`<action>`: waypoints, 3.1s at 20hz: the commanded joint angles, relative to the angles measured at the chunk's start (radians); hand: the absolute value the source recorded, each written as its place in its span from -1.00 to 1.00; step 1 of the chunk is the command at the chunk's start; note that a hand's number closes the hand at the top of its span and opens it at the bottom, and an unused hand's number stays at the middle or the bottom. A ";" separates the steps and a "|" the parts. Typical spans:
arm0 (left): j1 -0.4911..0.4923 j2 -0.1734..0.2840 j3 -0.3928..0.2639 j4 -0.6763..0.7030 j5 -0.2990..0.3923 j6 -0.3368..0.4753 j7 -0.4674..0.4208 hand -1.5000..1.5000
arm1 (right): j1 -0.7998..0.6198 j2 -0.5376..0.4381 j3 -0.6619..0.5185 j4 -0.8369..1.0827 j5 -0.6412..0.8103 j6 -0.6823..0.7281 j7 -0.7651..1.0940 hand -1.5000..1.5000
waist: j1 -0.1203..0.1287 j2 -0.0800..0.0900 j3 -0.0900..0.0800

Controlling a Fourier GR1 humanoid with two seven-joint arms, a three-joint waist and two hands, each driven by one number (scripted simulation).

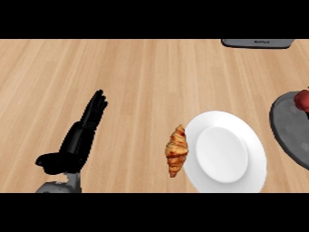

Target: Pick the bell pepper from the plate and place it in the pan

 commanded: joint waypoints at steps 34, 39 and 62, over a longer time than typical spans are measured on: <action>0.040 -0.001 0.034 -0.045 -0.008 -0.001 0.018 0.00 | 0.171 -0.201 -0.253 0.315 -0.468 0.891 -0.658 -1.00 | -0.042 -0.015 -0.002; 0.008 0.003 0.057 -0.011 -0.006 -0.007 0.025 0.00 | 0.257 -0.214 -0.233 0.275 -0.488 0.904 -0.703 -1.00 | -0.046 -0.015 -0.002; 0.017 -0.049 0.043 0.037 -0.043 -0.007 -0.020 0.00 | 0.419 -0.184 -0.135 0.128 -0.549 0.727 -0.736 -1.00 | -0.043 -0.015 -0.002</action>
